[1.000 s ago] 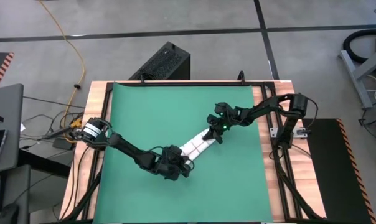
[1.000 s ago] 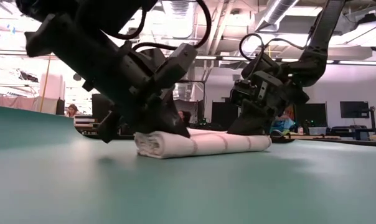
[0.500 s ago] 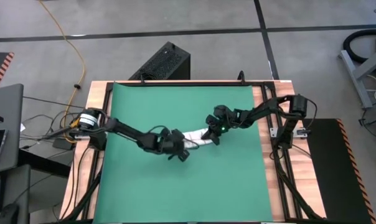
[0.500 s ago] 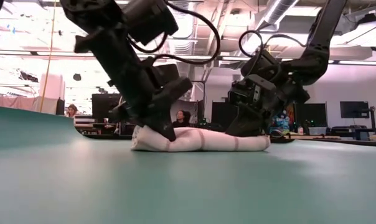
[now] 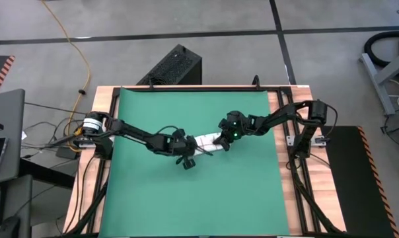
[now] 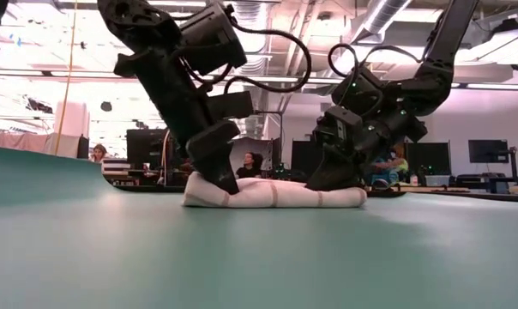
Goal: Roll towel
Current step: Roll the white towel
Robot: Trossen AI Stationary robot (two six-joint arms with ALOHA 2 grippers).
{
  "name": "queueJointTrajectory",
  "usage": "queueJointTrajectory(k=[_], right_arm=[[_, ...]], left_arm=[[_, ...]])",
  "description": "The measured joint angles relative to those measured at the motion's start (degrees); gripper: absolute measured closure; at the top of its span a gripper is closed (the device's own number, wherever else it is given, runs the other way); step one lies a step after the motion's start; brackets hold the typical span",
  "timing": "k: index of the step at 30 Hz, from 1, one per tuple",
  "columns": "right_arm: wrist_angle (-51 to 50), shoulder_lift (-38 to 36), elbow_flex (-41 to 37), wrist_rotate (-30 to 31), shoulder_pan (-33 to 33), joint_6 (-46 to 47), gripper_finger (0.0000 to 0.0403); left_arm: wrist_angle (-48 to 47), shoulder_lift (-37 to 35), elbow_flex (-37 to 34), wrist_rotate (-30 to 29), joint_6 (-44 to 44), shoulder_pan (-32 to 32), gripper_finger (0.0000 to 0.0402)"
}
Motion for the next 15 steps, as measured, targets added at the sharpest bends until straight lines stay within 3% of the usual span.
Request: queueJointTrajectory(k=[8, 15], right_arm=[[-0.13, 0.01, -0.04, 0.64, -0.17, -0.16, 0.0394], [-1.16, -2.36, -0.26, 1.45, -0.68, 0.15, 0.0395]], left_arm=[[2.67, -3.54, -0.77, 0.31, -0.07, 5.81, 0.0401], [5.02, -4.16, -1.97, 4.07, -2.24, 6.71, 0.0402]])
